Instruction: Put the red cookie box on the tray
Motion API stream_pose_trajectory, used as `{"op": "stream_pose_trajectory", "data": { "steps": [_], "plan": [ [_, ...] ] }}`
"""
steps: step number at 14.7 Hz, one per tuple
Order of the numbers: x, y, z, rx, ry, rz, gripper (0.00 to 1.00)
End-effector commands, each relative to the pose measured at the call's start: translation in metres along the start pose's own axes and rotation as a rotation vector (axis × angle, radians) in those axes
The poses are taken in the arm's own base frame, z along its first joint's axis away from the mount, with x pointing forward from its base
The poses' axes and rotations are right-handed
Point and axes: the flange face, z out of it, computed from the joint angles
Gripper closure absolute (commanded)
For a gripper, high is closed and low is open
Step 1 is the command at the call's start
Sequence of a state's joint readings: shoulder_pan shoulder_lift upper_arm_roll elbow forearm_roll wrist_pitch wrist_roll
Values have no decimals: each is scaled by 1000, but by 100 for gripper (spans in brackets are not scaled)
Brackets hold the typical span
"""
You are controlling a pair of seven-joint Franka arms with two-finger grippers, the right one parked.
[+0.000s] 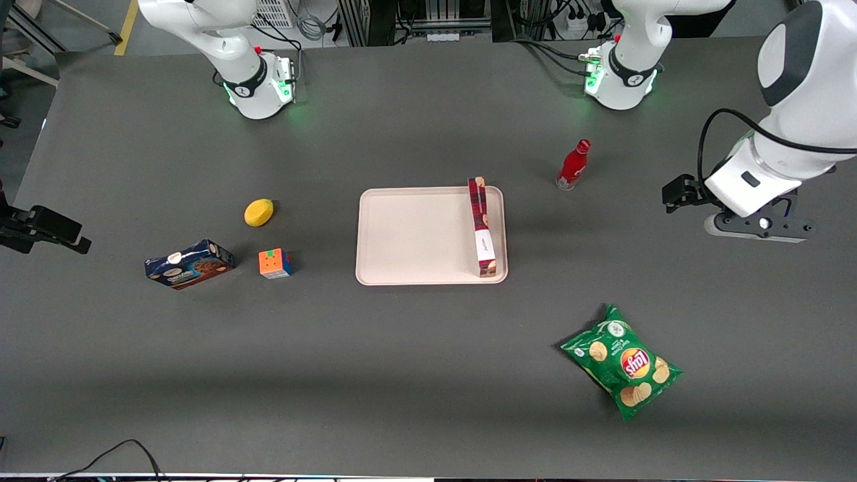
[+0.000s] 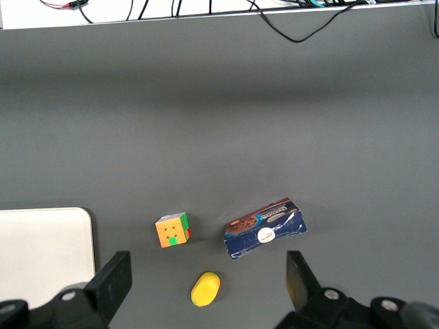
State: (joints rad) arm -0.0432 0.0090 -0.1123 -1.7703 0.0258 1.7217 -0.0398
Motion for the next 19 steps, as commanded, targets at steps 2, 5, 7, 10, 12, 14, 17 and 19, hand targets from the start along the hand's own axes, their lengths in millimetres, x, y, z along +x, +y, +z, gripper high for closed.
{"op": "stream_pose_trajectory", "data": {
  "steps": [2, 5, 7, 10, 12, 14, 17, 19],
  "plan": [
    [2, 1, -5, 3, -7, -13, 0],
    [3, -1, -7, -2, -2, -3, 0],
    [4, -1, -13, -3, 12, -2, 0],
    [4, -2, -13, -3, 10, -5, 0],
    [4, -2, -12, -6, 7, -16, 0],
    [5, -2, -12, -6, 7, -16, 0],
    [5, -3, -13, -10, 10, -18, 0],
    [5, -2, -12, -9, 8, -16, 0]
  ]
}}
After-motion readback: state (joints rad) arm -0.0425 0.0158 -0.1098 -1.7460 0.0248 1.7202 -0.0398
